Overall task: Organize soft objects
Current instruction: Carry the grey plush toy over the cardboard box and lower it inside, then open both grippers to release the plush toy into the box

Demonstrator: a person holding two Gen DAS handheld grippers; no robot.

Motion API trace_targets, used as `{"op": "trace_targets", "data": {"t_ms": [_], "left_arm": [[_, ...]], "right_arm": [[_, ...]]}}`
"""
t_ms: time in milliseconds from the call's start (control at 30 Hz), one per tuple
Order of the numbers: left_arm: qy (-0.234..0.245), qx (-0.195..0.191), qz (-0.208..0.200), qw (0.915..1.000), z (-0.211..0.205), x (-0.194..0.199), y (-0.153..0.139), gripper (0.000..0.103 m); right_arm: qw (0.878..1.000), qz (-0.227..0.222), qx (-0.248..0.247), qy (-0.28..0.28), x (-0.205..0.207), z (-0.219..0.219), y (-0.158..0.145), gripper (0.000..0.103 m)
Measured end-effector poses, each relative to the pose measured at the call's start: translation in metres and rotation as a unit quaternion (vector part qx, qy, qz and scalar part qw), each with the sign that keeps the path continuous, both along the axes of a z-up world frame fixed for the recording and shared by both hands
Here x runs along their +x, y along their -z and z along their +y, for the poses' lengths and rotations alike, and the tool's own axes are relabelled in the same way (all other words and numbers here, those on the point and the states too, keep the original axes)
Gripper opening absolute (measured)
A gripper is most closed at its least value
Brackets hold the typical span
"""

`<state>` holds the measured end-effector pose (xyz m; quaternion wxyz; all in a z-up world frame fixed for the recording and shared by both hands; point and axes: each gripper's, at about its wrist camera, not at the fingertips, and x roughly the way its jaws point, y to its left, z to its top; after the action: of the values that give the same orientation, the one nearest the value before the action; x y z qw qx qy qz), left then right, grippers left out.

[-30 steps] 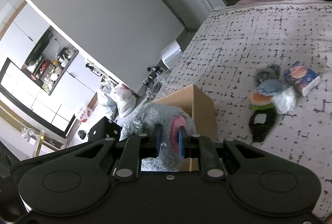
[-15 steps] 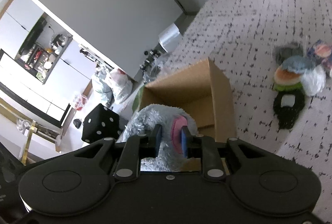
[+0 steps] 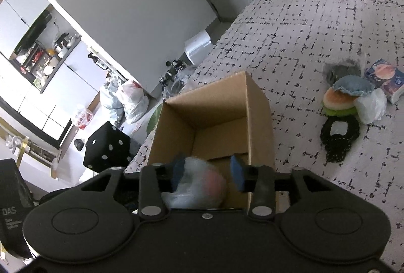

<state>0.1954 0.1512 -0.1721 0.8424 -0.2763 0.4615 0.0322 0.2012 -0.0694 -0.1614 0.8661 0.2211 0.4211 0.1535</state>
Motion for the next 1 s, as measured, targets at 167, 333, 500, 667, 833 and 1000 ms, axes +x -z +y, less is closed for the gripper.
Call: {"op": "trace_targets", "data": {"t_ms": [167, 333, 500, 667, 833, 1000], "left_arm": [[0.001, 0.014, -0.015, 0.9998, -0.005, -0.004, -0.013, 0.042], [0.002, 0.032, -0.024, 0.9992, -0.015, -0.009, -0.024, 0.056], [0.004, 0.044, -0.034, 0.9985, -0.027, -0.014, -0.035, 0.065], [0.012, 0.057, -0.057, 0.9966, -0.045, -0.022, -0.053, 0.070], [0.024, 0.063, -0.077, 0.9947, -0.063, -0.029, -0.069, 0.071], [0.036, 0.076, -0.093, 0.9921, -0.083, -0.036, -0.084, 0.080]], "right_arm": [[1.000, 0.005, -0.004, 0.005, -0.004, -0.007, -0.003, 0.045], [1.000, -0.001, -0.014, 0.014, -0.012, -0.017, -0.011, 0.052], [0.999, -0.007, -0.025, 0.026, -0.020, -0.030, -0.021, 0.055], [0.998, -0.033, -0.041, 0.043, -0.031, -0.051, -0.039, 0.075], [0.997, -0.042, -0.034, 0.063, -0.038, -0.078, -0.052, 0.082], [0.995, -0.057, -0.030, 0.079, -0.048, -0.106, -0.064, 0.091]]}}
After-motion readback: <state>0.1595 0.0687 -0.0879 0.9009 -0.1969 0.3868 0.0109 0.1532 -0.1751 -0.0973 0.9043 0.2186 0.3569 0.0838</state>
